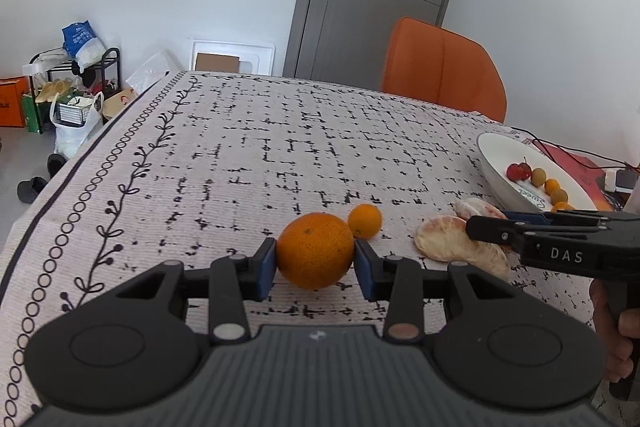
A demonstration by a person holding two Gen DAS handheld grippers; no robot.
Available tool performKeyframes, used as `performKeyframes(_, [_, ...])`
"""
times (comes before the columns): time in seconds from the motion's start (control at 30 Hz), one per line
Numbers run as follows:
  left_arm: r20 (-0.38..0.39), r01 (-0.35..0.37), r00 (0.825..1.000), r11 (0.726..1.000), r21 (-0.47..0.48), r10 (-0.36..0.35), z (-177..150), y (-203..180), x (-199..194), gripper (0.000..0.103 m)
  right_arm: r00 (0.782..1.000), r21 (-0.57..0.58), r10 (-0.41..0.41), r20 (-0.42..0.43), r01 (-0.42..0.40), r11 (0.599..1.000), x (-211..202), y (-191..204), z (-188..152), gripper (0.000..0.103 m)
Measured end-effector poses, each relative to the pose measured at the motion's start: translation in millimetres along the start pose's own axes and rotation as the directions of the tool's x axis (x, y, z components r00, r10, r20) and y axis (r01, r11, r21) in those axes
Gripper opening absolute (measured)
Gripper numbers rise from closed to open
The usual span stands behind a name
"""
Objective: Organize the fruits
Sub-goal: 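Grasp the large orange with the left gripper while the right gripper grasps a pomelo segment, then carry the orange and pomelo segment into the white bowl and open both grippers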
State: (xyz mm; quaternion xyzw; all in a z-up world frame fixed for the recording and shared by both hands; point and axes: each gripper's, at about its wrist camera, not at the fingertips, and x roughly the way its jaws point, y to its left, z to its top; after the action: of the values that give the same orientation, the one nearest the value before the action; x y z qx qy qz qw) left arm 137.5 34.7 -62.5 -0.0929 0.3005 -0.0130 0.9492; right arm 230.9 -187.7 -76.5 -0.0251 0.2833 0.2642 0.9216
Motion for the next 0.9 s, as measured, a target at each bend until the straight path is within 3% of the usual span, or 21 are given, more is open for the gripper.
performKeyframes(0.07, [0.004, 0.000, 1.000, 1.000, -0.002, 0.000, -0.4, 0.8, -2.1, 0.040, 1.000, -0.008, -0.001, 0.001, 0.001, 1.000, -2.2, 0.7, 0.4, 0.020])
performKeyframes(0.53, [0.039, 0.022, 0.999, 0.999, 0.039, -0.023, 11.4, -20.5, -9.1, 0.040, 0.996, 0.014, 0.032, 0.081, -0.033, 0.999, -32.8, -10.3, 8.8, 0.019])
performKeyframes(0.9, [0.055, 0.046, 0.997, 0.995, 0.086, -0.051, 20.2, -45.0, -8.9, 0.040, 0.991, 0.048, 0.005, 0.134, -0.011, 0.999, -50.7, -31.0, 11.2, 0.019])
